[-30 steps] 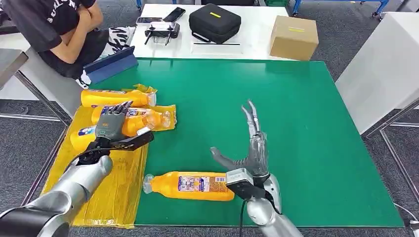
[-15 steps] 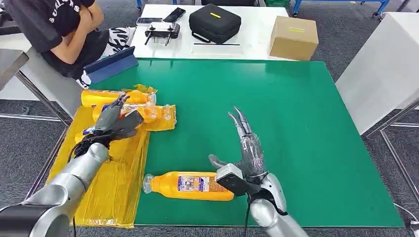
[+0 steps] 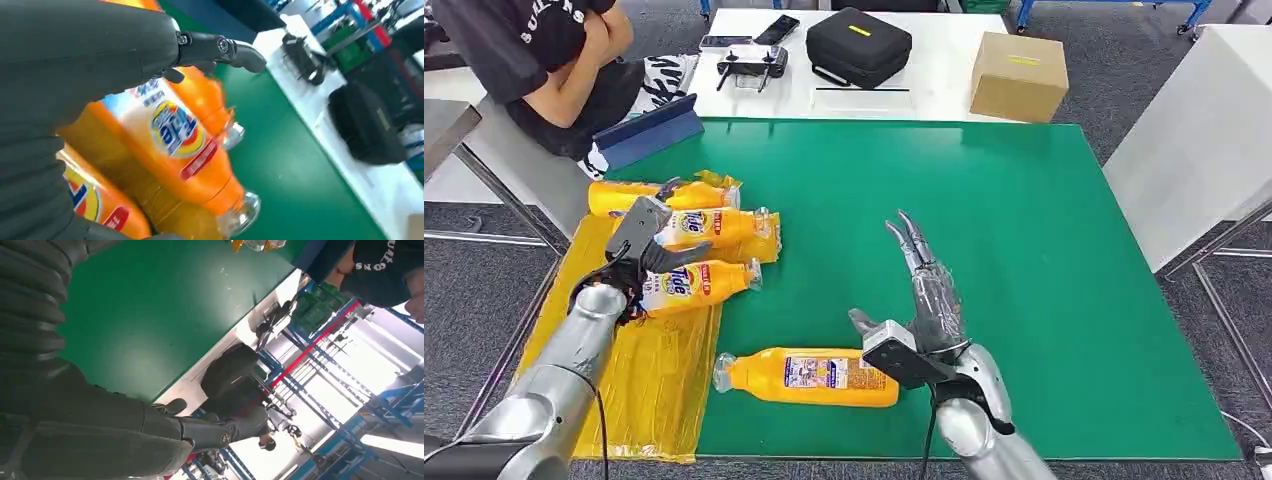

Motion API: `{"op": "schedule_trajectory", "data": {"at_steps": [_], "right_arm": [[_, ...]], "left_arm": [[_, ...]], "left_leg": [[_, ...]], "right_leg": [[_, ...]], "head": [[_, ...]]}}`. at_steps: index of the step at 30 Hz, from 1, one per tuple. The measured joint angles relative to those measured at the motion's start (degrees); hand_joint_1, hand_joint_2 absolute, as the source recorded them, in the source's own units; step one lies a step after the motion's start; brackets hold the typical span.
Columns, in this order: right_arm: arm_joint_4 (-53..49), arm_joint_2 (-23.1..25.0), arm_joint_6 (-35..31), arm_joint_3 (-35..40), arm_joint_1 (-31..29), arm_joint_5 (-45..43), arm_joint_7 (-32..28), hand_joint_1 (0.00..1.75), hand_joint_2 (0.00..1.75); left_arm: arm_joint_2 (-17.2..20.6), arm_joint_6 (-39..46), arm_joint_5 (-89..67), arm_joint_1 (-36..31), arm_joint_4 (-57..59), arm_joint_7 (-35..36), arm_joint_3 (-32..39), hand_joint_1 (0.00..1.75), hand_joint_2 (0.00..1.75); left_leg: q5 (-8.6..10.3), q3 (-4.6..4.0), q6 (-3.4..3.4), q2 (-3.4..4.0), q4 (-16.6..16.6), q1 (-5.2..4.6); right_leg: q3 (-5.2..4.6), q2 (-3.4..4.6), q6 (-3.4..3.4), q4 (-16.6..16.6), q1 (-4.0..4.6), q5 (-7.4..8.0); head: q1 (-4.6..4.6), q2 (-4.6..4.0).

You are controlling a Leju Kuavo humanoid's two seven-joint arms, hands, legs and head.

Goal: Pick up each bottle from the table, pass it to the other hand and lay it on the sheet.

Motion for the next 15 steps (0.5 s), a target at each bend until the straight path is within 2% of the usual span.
{"op": "schedule_trajectory", "data": {"at_steps": [9, 15], "right_arm": [[-1.40, -0.13, 4.40, -0.31, 0.19, 1.64, 3.11, 0.00, 1.75], [-1.84, -0.66, 11.59, -0.11, -0.01, 3.33, 8.83, 0.00, 1.75]], "left_arm": [[0.09, 0.11, 8.08, 4.71, -8.98, 0.13, -0.35, 0.00, 1.75], [-0.41, 0.29, 14.44, 9.83, -17.66, -0.96, -0.33, 0.00, 1.75]], "left_leg": [[0.00, 0.01, 0.00, 0.01, 0.00, 0.01], [0.00, 0.00, 0.00, 0.00, 0.00, 0.00]], "right_leg": [[-0.01, 0.00, 0.00, 0.00, 0.00, 0.00], [-0.01, 0.00, 0.00, 0.00, 0.00, 0.00]], "head": [[0.00, 0.00], [0.00, 0.00]]}}
